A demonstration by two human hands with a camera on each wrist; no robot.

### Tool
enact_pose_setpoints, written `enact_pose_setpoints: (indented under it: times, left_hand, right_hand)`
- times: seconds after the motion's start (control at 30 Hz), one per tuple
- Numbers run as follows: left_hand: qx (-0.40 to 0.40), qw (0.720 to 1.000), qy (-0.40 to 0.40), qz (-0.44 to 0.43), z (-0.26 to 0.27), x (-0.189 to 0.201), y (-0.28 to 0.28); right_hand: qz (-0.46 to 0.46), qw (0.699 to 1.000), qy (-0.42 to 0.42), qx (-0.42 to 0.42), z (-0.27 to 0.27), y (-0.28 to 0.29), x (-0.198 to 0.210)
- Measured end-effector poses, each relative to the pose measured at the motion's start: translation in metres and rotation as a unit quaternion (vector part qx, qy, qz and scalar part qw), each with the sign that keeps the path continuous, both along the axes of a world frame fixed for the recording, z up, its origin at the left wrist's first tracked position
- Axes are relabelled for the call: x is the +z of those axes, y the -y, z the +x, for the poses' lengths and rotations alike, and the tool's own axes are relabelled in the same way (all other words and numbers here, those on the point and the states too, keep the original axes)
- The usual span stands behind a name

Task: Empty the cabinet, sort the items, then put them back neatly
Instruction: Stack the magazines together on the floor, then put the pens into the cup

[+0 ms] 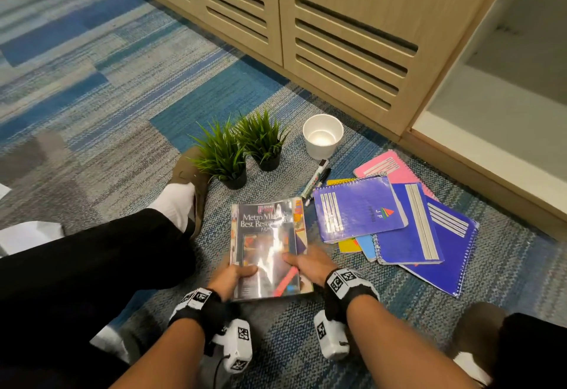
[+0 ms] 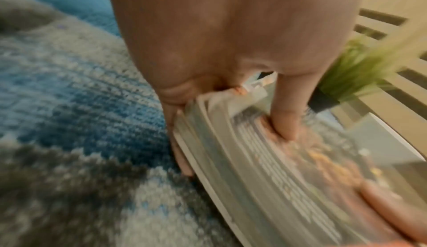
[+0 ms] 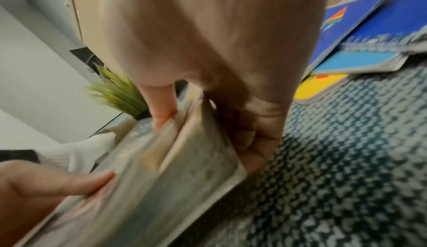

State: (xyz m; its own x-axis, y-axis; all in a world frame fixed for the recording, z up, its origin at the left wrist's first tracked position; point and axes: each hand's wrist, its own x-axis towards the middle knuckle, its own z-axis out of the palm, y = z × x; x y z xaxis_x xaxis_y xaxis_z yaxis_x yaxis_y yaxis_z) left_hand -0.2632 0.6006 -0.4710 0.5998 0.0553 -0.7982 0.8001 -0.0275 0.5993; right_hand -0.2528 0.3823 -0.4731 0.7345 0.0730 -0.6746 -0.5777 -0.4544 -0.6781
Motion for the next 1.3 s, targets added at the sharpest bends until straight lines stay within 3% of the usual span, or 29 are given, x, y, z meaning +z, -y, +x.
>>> enact_pose_setpoints:
  times: [0.1,0.23,0.33,0.4,0.5,0.67,0.77,0.83,0.93,1.07,1.2,1.3]
  left_hand:
    - [0.060,0.997,-0.050,-0.019,-0.004,-0.013,-0.002]
    - [0.111,0.993,-0.039,0.000,0.004,-0.024,-0.008]
    - [0.130,0.985,0.008,0.108,0.012,-0.023,-0.012]
    - [0.090,0.977,0.009,0.194,0.014,-0.015,-0.016]
    - [-0.029,0.936,0.004,0.350,0.017,0.008,-0.016]
    - [-0.097,0.849,0.191,0.483,0.032,0.036,0.020]
    - [-0.141,0.818,0.319,0.457,0.038,0.045,0.057]
    - [-0.205,0.817,0.351,0.409,0.036,0.047,0.084]
    - [-0.298,0.821,0.343,0.345,0.025,0.044,0.122]
    - [-0.373,0.809,0.317,0.326,0.025,0.031,0.148]
    - [-0.370,0.808,0.294,0.351,0.060,0.026,0.155]
    - [-0.357,0.797,0.294,0.389,0.097,0.025,0.159]
  right_hand:
    - [-0.054,0.998,-0.033,-0.006,0.003,-0.019,-0.005]
    - [-0.064,0.998,0.001,0.025,0.010,-0.033,-0.003]
    - [-0.022,0.999,0.011,0.046,0.016,-0.030,0.014]
    - [-0.023,0.999,0.006,0.048,0.018,-0.018,0.020]
    - [-0.010,1.000,0.004,-0.018,0.015,0.015,0.024]
    - [-0.155,0.983,0.006,-0.101,-0.010,0.094,0.008]
    - [-0.203,0.974,-0.059,-0.078,-0.045,0.120,0.012]
    - [-0.194,0.970,-0.114,-0.092,-0.068,0.121,0.018]
    - [-0.122,0.969,-0.148,-0.154,-0.085,0.109,0.003]
    - [-0.134,0.965,-0.108,-0.198,-0.084,0.095,-0.012]
    - [-0.021,0.952,-0.071,-0.296,-0.061,0.097,0.009]
    - [0.080,0.922,-0.034,-0.378,-0.033,0.110,0.032]
